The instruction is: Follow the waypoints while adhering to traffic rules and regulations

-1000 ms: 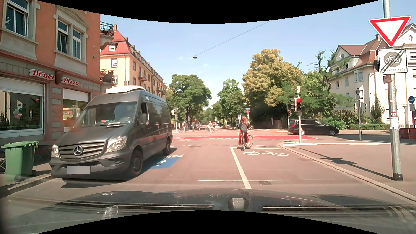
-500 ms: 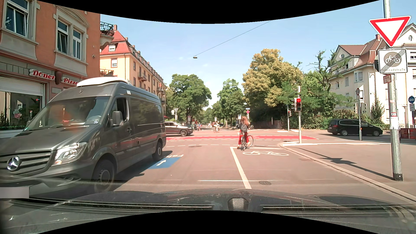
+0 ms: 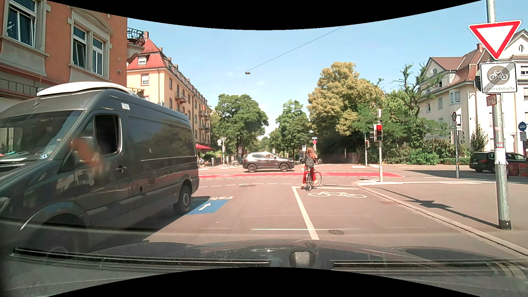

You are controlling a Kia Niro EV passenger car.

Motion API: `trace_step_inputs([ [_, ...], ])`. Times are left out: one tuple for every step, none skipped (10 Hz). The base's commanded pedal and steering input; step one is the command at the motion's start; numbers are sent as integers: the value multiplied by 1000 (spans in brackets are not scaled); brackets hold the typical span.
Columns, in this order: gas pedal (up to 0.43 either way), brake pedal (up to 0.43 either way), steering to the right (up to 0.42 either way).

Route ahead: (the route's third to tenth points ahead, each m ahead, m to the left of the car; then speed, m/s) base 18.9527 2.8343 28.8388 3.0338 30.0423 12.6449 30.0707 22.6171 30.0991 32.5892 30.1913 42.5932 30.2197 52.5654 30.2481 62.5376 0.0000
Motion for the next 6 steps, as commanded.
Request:
trace_step_inputs([
  [0, 287, 0],
  [0, 287, 0],
  [0, 287, 0],
  [0, 287, 0],
  [0, 287, 0],
  [0, 287, 0],
])
